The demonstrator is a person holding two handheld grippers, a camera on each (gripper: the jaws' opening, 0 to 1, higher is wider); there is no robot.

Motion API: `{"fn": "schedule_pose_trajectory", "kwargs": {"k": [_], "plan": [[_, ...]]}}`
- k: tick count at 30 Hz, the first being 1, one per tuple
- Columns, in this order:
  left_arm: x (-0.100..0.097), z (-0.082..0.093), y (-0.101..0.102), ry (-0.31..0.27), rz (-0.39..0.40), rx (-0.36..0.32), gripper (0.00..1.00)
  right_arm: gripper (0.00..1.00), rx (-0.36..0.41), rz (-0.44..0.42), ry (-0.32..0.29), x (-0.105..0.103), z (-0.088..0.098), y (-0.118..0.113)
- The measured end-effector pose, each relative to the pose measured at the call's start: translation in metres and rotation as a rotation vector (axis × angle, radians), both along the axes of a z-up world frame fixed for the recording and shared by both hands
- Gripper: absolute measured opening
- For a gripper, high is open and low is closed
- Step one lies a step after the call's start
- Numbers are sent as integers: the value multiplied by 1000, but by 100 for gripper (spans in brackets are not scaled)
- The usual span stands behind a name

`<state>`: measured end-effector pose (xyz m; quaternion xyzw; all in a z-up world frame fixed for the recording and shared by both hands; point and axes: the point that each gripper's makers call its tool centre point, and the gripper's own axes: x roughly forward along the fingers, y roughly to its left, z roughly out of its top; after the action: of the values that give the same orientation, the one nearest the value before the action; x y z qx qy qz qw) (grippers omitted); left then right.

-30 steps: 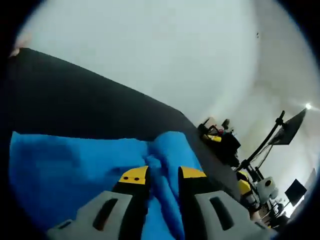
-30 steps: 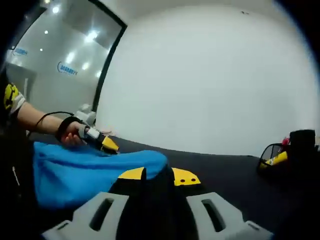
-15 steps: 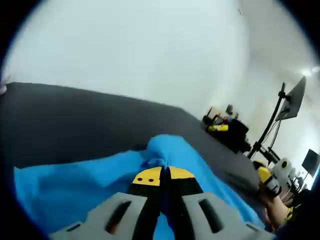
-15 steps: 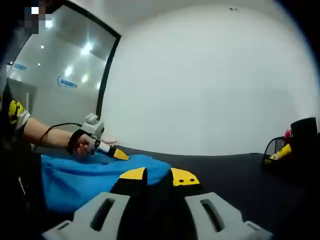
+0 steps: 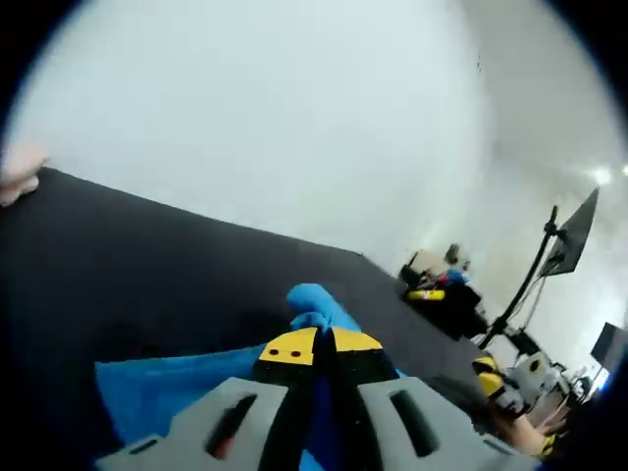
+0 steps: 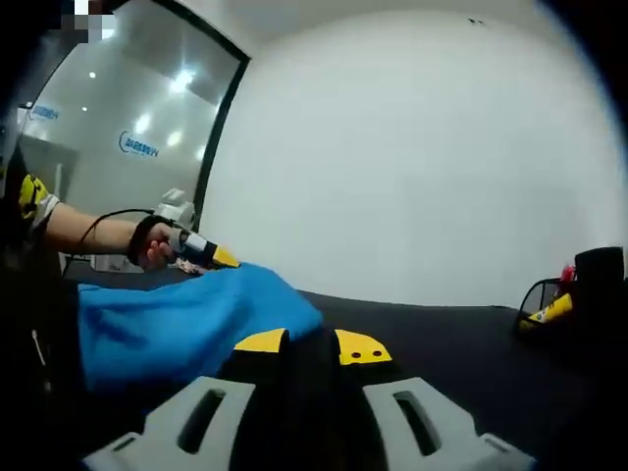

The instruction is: Spread out the cloth and fold it

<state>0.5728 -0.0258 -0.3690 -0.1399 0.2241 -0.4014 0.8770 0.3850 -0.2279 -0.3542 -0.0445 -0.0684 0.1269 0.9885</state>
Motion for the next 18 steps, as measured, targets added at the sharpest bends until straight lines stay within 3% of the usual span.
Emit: {"fn": "schedule_pose_trajectory", "kwargs": {"k": [1, 2, 3, 6, 7, 9, 12, 13, 15, 17, 18], "plan": [[3, -14, 4, 24, 6, 32, 1, 16, -5, -2, -2, -1, 0, 1], [3, -29, 7, 93, 29, 32, 1, 16, -6, -2, -4, -1, 0, 1], [0, -42, 8, 143, 12, 13, 1, 16, -6, 0, -8, -2, 1, 1], [-2, -56, 10, 238, 39, -102, 1, 16, -10, 3, -13, -3, 1, 3], [-5, -56, 8, 255, 27, -129, 2, 16, -14, 3, -12, -2, 1, 3], [-4, -51, 12, 223, 28, -129, 3, 16, -20, 3, -2, -1, -1, 4], [-2, -38, 23, 220, 38, -146, 4, 16, -28, 8, -7, -2, 0, 6], [-7, -38, 25, 215, 7, -118, 4, 16, -29, 10, -10, -3, 0, 7], [-18, -42, 30, 232, -19, -66, 4, 16, -30, 12, -11, -3, 1, 7], [-45, -36, 33, 270, -89, -89, 4, 16, -31, 10, -10, -2, 0, 6], [-67, -30, 34, 298, -140, -122, 4, 16, -32, 10, -10, -2, 0, 6]]}}
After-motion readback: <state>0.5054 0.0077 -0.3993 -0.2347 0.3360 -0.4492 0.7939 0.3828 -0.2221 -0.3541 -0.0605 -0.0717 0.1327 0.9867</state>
